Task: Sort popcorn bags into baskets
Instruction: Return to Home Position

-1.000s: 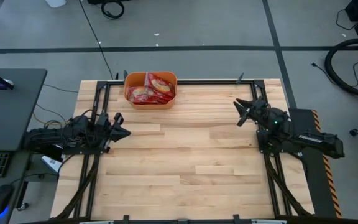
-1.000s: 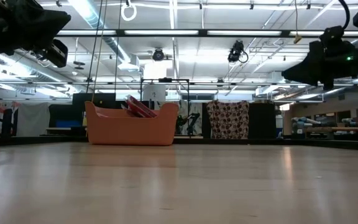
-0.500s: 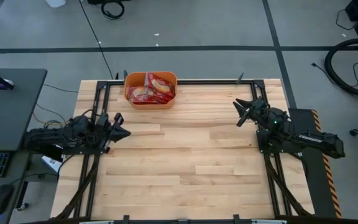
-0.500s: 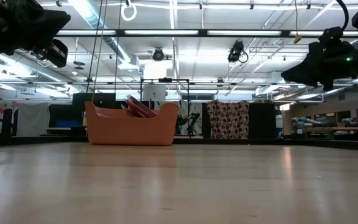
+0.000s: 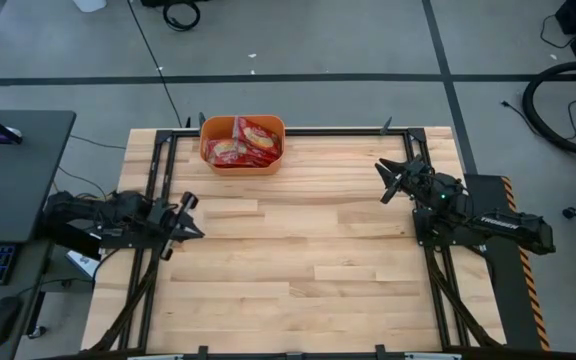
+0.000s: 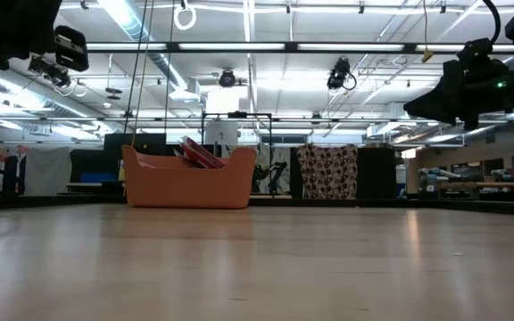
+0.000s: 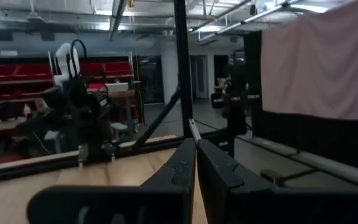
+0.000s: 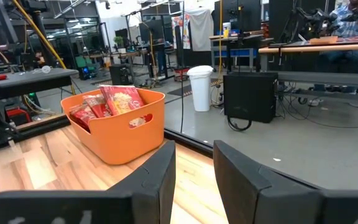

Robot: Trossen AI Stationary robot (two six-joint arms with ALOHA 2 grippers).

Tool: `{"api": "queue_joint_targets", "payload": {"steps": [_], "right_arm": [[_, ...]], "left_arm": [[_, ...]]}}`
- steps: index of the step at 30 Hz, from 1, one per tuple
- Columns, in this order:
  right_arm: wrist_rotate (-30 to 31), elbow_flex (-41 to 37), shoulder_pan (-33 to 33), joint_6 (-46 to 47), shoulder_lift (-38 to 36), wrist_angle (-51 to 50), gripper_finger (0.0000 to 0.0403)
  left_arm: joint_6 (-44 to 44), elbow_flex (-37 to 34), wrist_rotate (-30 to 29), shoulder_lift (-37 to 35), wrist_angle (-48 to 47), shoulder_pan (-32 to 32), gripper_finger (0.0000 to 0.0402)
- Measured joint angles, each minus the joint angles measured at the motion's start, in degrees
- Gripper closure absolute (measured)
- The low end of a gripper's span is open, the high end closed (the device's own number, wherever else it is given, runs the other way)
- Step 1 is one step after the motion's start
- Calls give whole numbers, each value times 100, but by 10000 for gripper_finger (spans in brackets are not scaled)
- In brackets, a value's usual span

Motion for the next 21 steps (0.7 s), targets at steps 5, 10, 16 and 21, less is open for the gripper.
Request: {"api": "queue_joint_targets", "payload": {"steps": [5, 10, 16, 21], "right_arm": [[0, 0, 0, 0, 0, 0, 289], [0, 0, 0, 0, 0, 0, 289], [0, 2, 0, -1, 0, 0, 289], [1, 2, 0, 0, 0, 10, 289]], "left_arm": [[83, 0, -2, 0, -464, -69, 379], [79, 0, -4, 0, -820, -139, 379], [386, 0, -205, 0, -1036, -419, 379], [502, 0, -226, 0, -961, -552, 379]]}}
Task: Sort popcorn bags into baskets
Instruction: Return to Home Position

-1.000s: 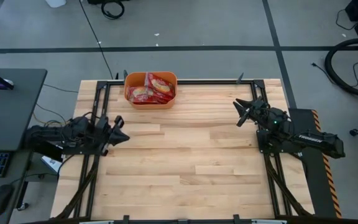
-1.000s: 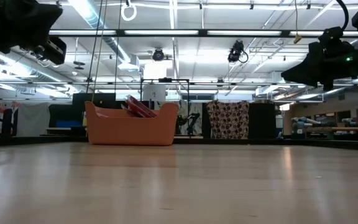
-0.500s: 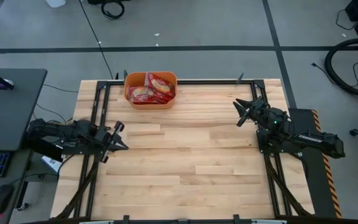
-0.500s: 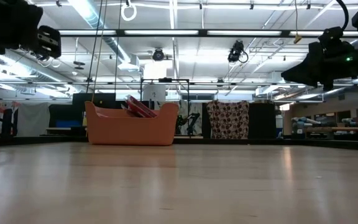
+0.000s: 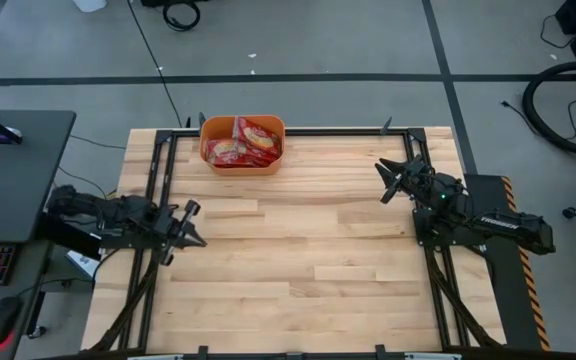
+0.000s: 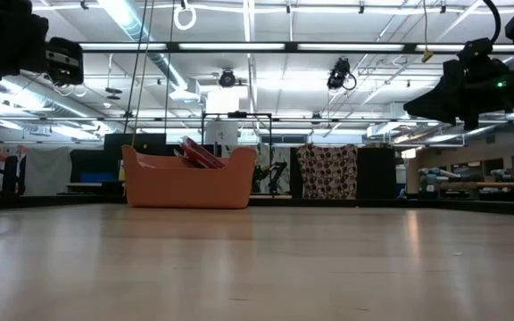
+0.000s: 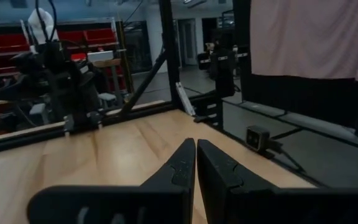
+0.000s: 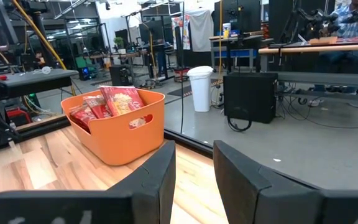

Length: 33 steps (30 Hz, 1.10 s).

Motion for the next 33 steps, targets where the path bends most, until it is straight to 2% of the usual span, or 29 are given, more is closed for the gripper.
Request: {"api": "queue_joint_targets", "payload": {"steps": [33], "right_arm": [[-1, 0, 0, 0, 0, -2, 289]], "left_arm": [[-47, 0, -12, 44, 136, -72, 379]]}}
